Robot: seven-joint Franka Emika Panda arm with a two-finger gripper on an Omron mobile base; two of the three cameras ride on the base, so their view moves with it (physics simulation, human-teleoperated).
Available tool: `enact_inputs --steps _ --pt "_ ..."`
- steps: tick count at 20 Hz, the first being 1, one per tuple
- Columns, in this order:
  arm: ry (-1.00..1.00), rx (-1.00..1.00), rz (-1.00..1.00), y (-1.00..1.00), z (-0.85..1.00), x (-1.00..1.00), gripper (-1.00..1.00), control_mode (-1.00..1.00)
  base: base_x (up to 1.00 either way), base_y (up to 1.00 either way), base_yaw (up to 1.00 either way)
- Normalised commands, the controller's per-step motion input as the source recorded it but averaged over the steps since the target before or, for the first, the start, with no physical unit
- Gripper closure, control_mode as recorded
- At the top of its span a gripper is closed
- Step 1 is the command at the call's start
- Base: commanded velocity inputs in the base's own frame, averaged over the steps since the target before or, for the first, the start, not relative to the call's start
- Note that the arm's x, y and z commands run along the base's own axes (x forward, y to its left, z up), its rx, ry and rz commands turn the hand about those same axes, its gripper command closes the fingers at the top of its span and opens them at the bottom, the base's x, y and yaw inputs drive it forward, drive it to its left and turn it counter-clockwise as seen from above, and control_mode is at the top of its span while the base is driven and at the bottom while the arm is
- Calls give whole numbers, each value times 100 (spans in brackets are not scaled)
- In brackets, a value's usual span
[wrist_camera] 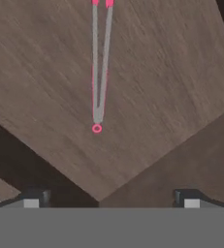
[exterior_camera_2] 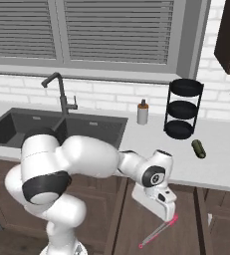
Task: Pick the tongs from the drawer and place it on the counter.
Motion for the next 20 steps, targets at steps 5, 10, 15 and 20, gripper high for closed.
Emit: enact_inputs --steps 5,10,15,20 --pt "6 2 0 -49 -48 27 -100 -100 0 0 0" --pt "0 7 0 -50 -44 30 -100 -100 0 0 0" --pt "0 5 0 -28 -22 40 -100 -100 0 0 0" --pt "0 3 0 -14 0 46 -100 -100 0 0 0"
